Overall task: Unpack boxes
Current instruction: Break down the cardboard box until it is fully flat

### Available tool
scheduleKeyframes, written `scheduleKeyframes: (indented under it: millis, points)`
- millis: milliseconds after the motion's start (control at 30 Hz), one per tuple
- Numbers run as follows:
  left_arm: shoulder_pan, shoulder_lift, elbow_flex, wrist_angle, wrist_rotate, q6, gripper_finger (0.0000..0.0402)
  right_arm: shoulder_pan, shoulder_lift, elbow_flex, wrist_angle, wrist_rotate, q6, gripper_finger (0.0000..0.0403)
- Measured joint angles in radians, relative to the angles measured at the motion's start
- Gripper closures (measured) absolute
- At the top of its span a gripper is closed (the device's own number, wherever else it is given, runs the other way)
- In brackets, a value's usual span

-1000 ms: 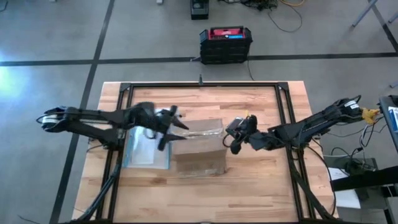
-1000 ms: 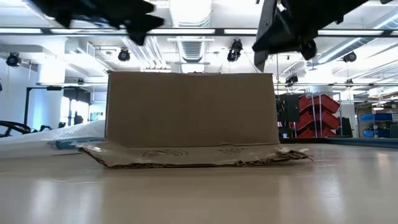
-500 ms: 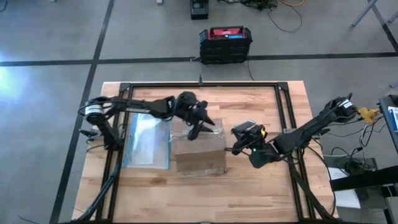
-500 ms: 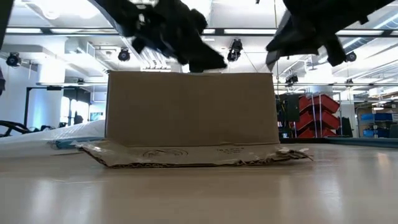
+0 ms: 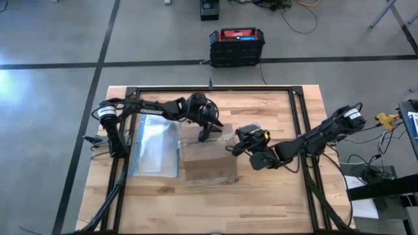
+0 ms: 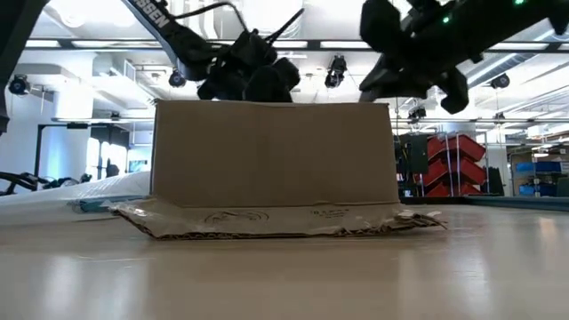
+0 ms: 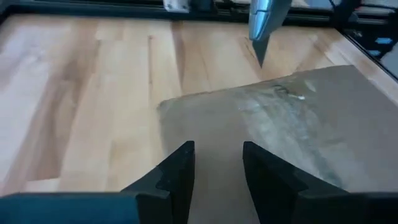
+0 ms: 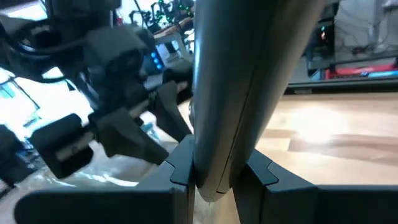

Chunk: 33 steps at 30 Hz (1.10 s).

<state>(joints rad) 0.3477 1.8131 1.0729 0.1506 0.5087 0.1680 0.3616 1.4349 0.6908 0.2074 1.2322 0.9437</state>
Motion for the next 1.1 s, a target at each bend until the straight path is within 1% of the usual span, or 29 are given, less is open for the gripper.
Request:
scheduleKeyframes:
  millis: [200, 400, 500, 567, 633, 667, 700, 767, 833, 900, 1000, 1100]
  points:
    - [0.022, -0.013, -0.031, 0.003, 0.006, -0.021, 0.0282, -0.035, 0.020, 0.008, 0.016, -0.007, -0.005, 0.0353]
    - [0.022, -0.037, -0.070, 0.013, -0.003, -0.025, 0.0283, -0.036, 0.057, 0.072, 0.015, -0.021, -0.109, 0.0353]
    - [0.019, -0.081, -0.084, -0.007, -0.013, -0.022, 0.0283, -0.037, 0.053, 0.085, 0.014, -0.029, -0.145, 0.0353]
    - [0.012, -0.129, -0.092, -0.024, -0.013, -0.012, 0.0283, -0.037, 0.039, 0.086, 0.011, -0.029, -0.158, 0.0353]
    - [-0.007, -0.198, -0.101, 0.000, -0.016, 0.007, 0.0283, -0.032, 0.023, 0.086, 0.007, -0.028, -0.171, 0.0353]
    - [-0.023, -0.232, -0.114, 0.028, -0.036, 0.007, 0.0283, -0.030, 0.018, 0.086, 0.007, -0.028, -0.176, 0.0353]
    - [-0.042, -0.258, -0.134, 0.074, -0.077, -0.005, 0.0283, -0.028, 0.014, 0.086, 0.005, -0.029, -0.179, 0.0353]
    - [-0.090, -0.300, -0.202, 0.177, -0.182, -0.043, 0.0283, -0.025, 0.013, 0.086, 0.001, -0.032, -0.183, 0.0353]
    - [-0.148, -0.314, -0.287, 0.303, -0.277, -0.082, 0.0283, -0.021, 0.013, 0.086, -0.010, -0.035, -0.179, 0.0353]
    - [-0.202, -0.319, -0.360, 0.447, -0.347, -0.109, 0.0282, -0.021, 0.013, 0.086, -0.037, -0.036, -0.155, 0.0353]
    - [-0.260, -0.305, -0.425, 0.589, -0.417, -0.127, 0.0275, -0.020, 0.014, 0.086, -0.060, -0.037, -0.126, 0.0353]
    - [-0.277, -0.263, -0.447, 0.605, -0.425, -0.147, 0.0262, -0.019, 0.014, 0.086, -0.060, -0.036, -0.125, 0.0353]
